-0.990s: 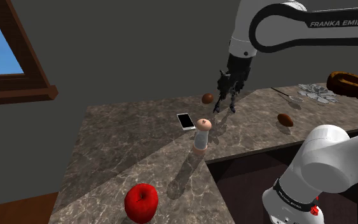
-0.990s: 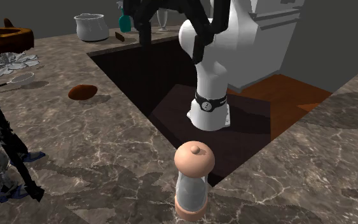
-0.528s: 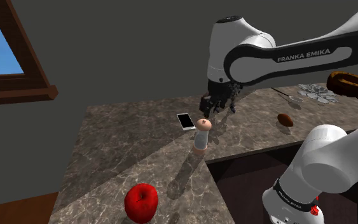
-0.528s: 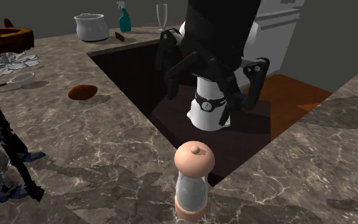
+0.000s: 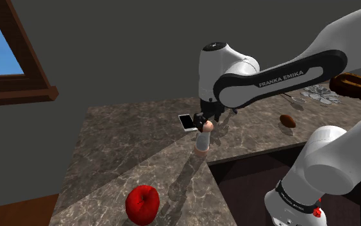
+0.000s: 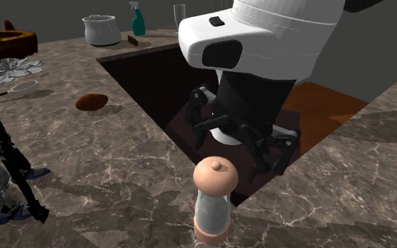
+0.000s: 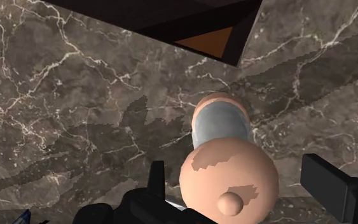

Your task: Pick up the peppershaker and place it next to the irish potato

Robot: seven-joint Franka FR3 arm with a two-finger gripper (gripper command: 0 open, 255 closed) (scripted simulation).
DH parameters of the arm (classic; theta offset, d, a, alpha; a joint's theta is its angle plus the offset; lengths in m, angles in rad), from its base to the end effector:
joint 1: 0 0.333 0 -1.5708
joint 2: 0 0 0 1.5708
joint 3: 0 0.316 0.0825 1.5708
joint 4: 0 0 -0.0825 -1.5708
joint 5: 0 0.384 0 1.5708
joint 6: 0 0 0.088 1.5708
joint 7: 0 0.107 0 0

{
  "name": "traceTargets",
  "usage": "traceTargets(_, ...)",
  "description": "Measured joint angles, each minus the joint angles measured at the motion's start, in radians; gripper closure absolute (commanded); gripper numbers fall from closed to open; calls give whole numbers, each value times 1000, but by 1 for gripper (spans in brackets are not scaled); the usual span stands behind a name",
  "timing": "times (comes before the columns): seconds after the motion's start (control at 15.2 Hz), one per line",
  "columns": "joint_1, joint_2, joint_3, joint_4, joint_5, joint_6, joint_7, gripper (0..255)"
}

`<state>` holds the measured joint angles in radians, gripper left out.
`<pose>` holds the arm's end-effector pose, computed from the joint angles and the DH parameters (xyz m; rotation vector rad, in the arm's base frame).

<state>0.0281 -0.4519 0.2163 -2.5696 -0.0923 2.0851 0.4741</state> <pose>0.3821 0.0895 0.4109 2.9480 -0.3041 0.0265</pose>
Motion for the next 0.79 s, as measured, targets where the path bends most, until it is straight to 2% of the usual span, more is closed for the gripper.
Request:
traceTargets(0.2, -3, 18, 2, -25, -6, 42, 7, 0)
traceTargets(0.66, -5, 23, 2, -30, -8, 53, 7, 0)
traceTargets(0.73, -5, 23, 2, -30, -8, 53, 7, 255)
traceTargets(0.79, -5, 23, 1, -29, -8, 53, 7, 255)
